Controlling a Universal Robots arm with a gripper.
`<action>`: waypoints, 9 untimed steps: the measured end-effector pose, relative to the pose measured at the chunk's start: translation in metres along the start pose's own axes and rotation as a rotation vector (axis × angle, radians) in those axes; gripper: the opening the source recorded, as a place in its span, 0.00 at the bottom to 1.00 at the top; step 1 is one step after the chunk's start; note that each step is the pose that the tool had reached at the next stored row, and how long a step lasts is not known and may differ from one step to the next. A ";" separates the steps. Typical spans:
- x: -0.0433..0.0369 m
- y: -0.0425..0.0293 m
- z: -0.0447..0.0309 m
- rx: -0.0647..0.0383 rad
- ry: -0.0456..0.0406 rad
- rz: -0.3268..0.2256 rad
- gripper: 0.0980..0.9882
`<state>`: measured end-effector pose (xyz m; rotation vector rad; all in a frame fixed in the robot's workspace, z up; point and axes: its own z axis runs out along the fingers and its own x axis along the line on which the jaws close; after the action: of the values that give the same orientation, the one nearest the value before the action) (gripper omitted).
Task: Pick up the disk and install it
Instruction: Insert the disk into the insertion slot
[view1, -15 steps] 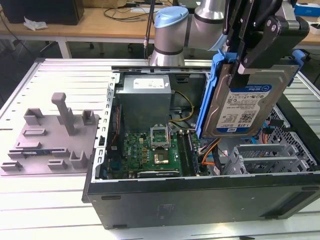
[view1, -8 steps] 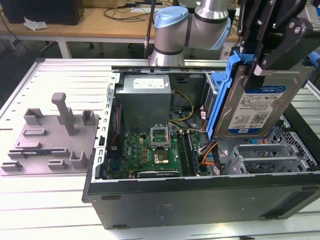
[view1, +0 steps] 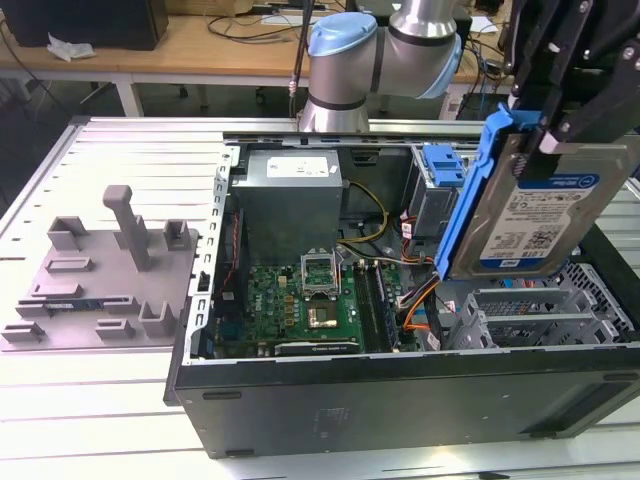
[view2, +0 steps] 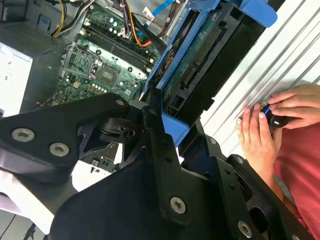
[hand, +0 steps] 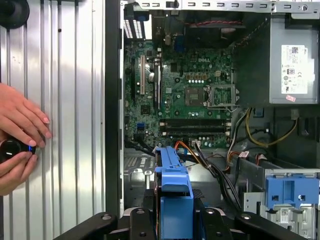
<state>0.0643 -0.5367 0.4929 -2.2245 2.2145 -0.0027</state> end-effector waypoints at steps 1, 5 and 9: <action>0.0002 -0.0033 0.0001 0.000 0.0000 0.000 0.30; 0.0008 -0.0122 0.0002 0.000 0.0000 0.000 0.30; 0.0013 -0.0224 0.0003 0.000 0.0001 0.000 0.30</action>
<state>0.0868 -0.5379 0.4927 -2.2245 2.2147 -0.0027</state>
